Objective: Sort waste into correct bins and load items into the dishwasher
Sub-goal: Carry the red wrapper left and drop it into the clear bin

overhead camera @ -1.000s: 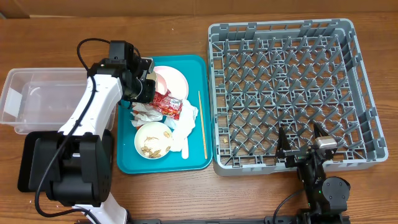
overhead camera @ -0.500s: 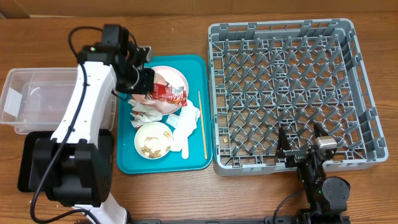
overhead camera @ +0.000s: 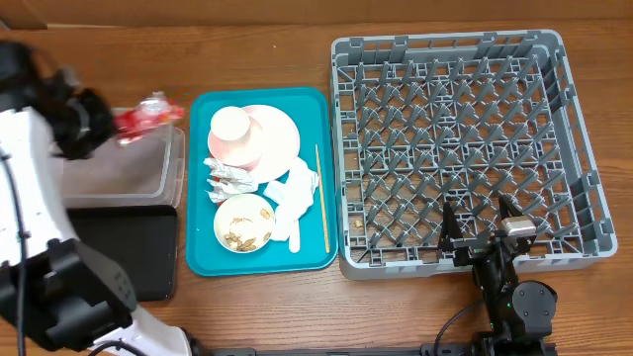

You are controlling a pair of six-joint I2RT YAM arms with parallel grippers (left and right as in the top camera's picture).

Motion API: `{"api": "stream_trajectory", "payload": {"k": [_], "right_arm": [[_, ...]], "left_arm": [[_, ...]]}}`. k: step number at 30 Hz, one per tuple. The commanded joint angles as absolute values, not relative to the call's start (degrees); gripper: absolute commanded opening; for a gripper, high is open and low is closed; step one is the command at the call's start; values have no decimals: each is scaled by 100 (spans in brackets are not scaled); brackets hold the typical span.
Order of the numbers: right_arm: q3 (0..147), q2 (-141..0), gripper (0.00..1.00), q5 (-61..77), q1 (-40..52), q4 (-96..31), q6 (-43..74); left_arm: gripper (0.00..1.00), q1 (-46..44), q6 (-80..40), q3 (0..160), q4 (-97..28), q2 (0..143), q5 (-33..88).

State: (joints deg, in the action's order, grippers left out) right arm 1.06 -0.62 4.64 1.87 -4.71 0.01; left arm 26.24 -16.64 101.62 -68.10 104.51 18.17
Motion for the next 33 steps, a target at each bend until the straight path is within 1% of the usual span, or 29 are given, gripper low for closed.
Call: {"api": "stream_trajectory", "payload": {"k": [1, 6, 10, 13, 15, 20, 21, 22, 23, 24, 26, 29, 33], "right_arm": [[45, -19, 100, 460, 165, -440, 27], [45, -19, 100, 458, 165, -440, 27], [45, -19, 100, 458, 165, -440, 27], [45, -19, 100, 458, 165, -440, 27], [45, -19, 100, 458, 165, -440, 27], [45, -19, 100, 458, 165, -440, 27], [45, -19, 100, 458, 165, -440, 27], [45, -19, 100, 458, 165, -440, 27], [45, -19, 100, 458, 165, -440, 27], [45, -19, 100, 458, 165, -440, 27], [45, -19, 100, 458, 165, -443, 27], [45, -19, 100, 458, 165, -440, 27], [45, -19, 100, 458, 165, -440, 27]], "left_arm": [[4, 3306, -2209, 10296, -6810, 10339, 1031], [4, 3839, -2233, 10256, -6414, 10383, 624], [4, 3863, -2274, 10077, -6062, 10385, -30], [4, 3863, -2453, 9625, -5625, 10385, -279], [7, 3868, -2447, 9264, -5188, 10388, -454], [12, 3865, -2445, 8932, -4681, 10388, -467], [17, 3865, -2440, 8925, -4571, 10388, -467], [36, 3865, -2414, 8930, -4495, 10385, -438], [61, 3865, -2340, 8941, -4414, 10385, -386], [100, 3865, -2139, 8952, -4285, 10385, -242], [100, 3863, -1920, 9002, -4254, 10381, -75], [100, 3859, -1905, 9157, -4300, 10368, 148], [100, 3822, -1859, 9424, -4709, 10136, 1109]]}}
